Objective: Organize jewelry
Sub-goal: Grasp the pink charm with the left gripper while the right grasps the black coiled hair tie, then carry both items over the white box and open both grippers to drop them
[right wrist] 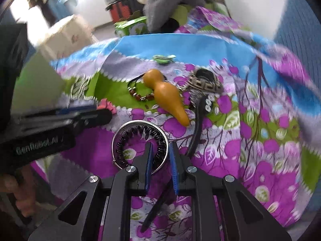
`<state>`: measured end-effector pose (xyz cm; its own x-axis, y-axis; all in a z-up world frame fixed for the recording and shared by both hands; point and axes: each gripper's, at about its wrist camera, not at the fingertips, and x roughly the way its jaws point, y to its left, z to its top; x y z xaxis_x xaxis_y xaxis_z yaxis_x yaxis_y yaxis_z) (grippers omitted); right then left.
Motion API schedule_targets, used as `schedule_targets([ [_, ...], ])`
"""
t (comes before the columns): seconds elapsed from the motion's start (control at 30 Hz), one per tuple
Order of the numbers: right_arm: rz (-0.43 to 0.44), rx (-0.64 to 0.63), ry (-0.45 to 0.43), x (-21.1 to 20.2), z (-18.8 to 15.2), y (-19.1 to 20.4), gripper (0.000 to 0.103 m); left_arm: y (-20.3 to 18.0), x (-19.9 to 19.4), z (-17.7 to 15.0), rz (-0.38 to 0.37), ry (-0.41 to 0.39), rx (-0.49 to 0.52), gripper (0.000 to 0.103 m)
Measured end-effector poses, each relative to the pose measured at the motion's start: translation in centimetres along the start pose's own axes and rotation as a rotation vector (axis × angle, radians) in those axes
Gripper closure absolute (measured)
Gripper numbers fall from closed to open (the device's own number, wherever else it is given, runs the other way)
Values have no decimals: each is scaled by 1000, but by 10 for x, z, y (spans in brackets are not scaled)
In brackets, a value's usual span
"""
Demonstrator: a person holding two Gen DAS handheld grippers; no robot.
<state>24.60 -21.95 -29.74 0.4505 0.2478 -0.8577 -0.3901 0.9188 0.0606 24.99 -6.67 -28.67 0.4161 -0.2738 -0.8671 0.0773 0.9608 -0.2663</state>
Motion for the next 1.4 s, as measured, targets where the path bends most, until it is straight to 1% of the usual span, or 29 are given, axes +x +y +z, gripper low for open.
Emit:
schedule_targets([
  [0.03,-27,-45,-5,0,-1,6,88,1,1,0,-4,-1,-1,79],
  [0.13,-52,-64,-15,0,-2,9,92,1,1,1,-8,-11,-2,79],
  [0.23,-40,-44,-17,-2,-3,7,93,2,-1,1,-19,-16,-14,79],
  [0.33,-15,1,-21,-6,-3,1,96,3,-7,0,-31,-24,-22,79],
  [0.57,-7,23,-53,-20,-5,-1,96,1,-20,-6,-49,-32,-29,79],
  [0.87,-11,30,-117,-48,-1,4,96,-1,-51,-11,-48,-66,-39,79],
  [1.13,6,80,-171,-87,7,7,96,-2,-100,-12,-31,-137,-38,79],
  [1.4,2,96,-292,-154,27,21,96,-6,-172,-10,-15,-237,-19,79],
])
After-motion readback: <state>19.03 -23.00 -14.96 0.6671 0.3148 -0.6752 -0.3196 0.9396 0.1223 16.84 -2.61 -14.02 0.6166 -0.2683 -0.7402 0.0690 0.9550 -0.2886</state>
